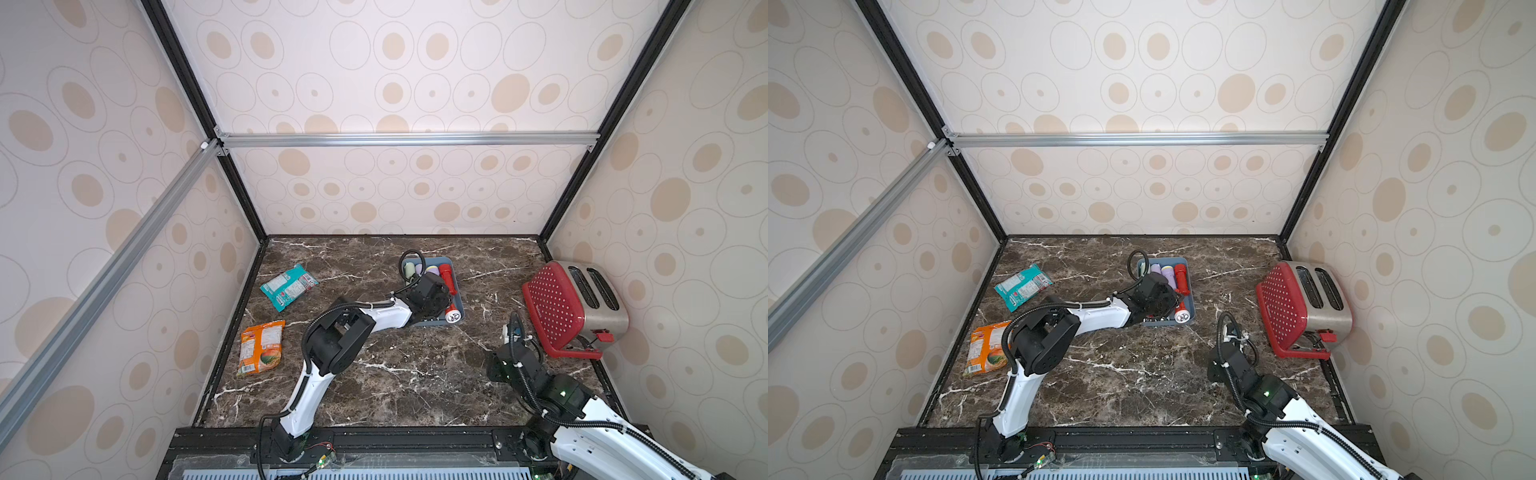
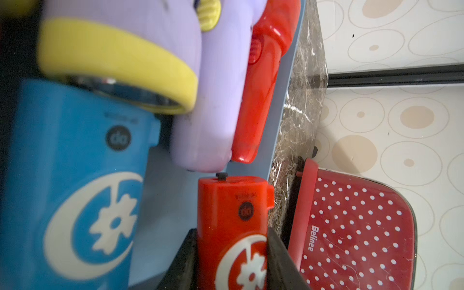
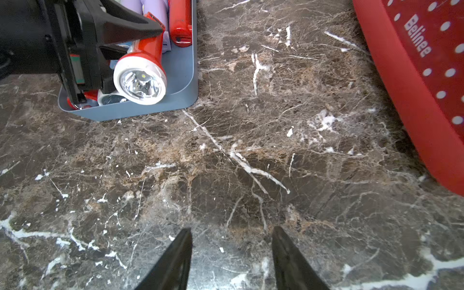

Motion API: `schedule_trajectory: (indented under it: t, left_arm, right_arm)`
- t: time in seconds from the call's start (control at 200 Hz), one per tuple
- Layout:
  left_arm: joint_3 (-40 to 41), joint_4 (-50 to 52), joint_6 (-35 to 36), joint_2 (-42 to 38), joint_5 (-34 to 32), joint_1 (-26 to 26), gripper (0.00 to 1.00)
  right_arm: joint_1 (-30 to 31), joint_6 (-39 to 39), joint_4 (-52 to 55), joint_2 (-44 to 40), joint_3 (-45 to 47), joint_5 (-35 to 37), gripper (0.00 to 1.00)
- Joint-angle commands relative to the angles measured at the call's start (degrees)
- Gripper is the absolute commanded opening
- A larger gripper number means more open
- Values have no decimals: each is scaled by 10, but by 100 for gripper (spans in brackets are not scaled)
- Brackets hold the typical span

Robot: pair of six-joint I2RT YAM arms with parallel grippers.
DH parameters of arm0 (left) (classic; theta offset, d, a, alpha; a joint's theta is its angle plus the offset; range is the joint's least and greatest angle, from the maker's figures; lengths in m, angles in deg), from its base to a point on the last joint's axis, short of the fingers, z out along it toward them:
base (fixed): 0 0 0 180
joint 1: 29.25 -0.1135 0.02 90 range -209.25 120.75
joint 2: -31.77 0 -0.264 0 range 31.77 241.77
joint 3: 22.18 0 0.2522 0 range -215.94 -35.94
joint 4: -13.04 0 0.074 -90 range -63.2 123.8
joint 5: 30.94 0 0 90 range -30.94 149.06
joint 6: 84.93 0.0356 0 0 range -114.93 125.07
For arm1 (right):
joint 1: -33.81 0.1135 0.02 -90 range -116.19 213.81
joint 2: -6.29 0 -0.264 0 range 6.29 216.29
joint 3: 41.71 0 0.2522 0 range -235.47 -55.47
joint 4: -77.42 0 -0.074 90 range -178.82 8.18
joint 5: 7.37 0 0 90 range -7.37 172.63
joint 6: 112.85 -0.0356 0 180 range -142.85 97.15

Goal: Put the flashlights into the storage boxes
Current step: Place the flashlight at the storage box.

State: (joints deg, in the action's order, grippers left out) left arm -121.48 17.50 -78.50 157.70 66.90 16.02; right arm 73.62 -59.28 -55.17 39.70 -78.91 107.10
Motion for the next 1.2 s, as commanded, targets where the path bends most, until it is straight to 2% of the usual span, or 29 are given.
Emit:
schedule_trajectory:
  t: [0.0,0.46,0.675,0.69,0.805,0.85,0.875,0.885,1.196]
  left_arm:
    - [-38,22,20,18,-15,-10,31]
    - [-57,58,67,22,-23,-27,34]
    - [-71,85,95,20,-38,-27,42]
    - [-72,88,96,20,-39,-27,43]
    - [-74,98,102,17,-42,-26,67]
    - [-74,100,104,16,-42,-25,81]
    - [-72,102,105,15,-43,-25,95]
    - [-72,102,105,14,-43,-26,98]
    - [-54,100,114,-10,-60,-21,99]
  right_arm:
    - [3,-4,5,-2,6,12,53]
    - [3,-4,4,5,4,13,53]
    - [3,-5,4,5,4,13,53]
    - [3,-4,3,5,4,13,53]
    - [3,-5,3,6,4,12,53]
    - [2,-4,3,6,4,13,53]
    - [3,-4,3,6,3,12,53]
    - [3,-4,3,6,4,12,54]
    - [3,-4,3,6,4,12,53]
